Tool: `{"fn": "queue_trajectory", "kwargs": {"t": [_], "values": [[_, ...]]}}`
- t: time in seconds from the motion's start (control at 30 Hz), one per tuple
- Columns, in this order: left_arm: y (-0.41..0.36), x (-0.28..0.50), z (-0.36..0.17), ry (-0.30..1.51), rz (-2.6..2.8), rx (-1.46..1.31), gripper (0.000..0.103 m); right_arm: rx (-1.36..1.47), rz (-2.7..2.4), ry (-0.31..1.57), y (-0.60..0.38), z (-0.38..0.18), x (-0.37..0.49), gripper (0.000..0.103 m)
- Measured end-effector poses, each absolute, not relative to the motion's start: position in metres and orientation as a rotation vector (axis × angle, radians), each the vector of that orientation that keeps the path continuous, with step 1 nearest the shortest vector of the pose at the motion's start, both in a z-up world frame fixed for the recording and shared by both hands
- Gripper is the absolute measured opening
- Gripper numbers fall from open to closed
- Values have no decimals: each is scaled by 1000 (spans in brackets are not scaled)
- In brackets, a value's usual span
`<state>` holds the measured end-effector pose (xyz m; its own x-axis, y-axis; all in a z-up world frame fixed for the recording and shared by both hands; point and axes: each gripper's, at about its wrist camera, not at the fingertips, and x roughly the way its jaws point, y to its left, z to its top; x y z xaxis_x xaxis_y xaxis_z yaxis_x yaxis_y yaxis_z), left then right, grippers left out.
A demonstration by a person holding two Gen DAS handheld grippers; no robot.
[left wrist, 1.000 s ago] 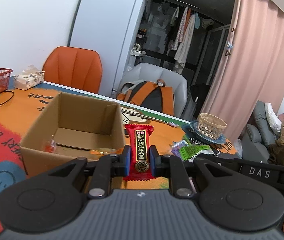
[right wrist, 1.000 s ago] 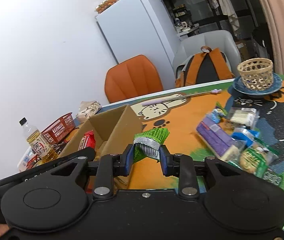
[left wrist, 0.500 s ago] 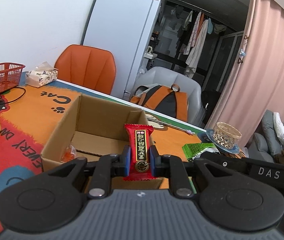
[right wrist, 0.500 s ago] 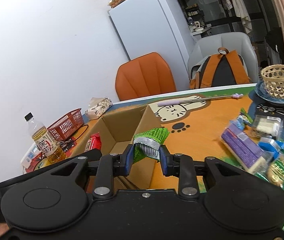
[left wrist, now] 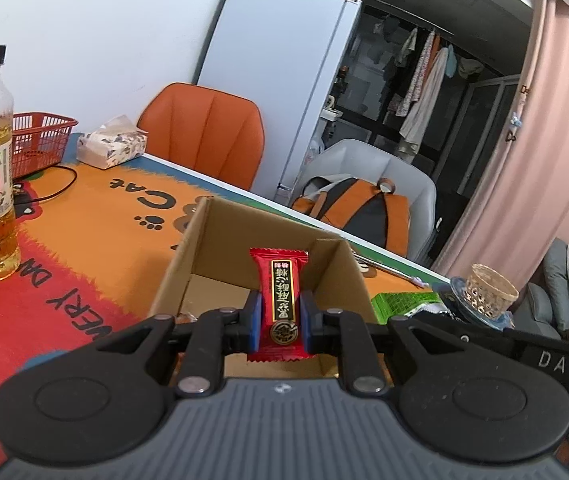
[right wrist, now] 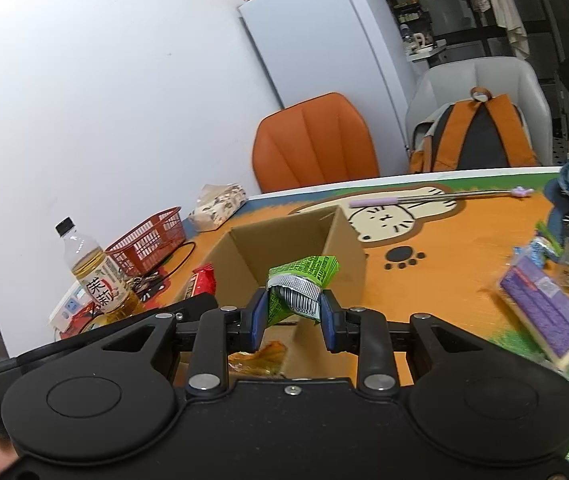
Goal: Organize snacks
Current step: 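Open the left tool releasing the red bar into the box while the right tool drops the green packet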
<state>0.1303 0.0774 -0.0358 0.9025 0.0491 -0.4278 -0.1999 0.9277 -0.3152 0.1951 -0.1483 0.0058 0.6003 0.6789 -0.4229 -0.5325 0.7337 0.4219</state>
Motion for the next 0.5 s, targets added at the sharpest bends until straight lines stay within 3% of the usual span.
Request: {"fn": "queue_trajectory", "kwargs": {"t": [0.2,0.27,0.5], "values": [[91,133,-36,430,154,-414,22,271,728,610,-133,5,205,30],[93,130,-36,430,161,-429,23,277,734,617,-130,3,208,36],[90,121,-38,445,173,-445,30,288,740,642,-135,-2,203,36]]}}
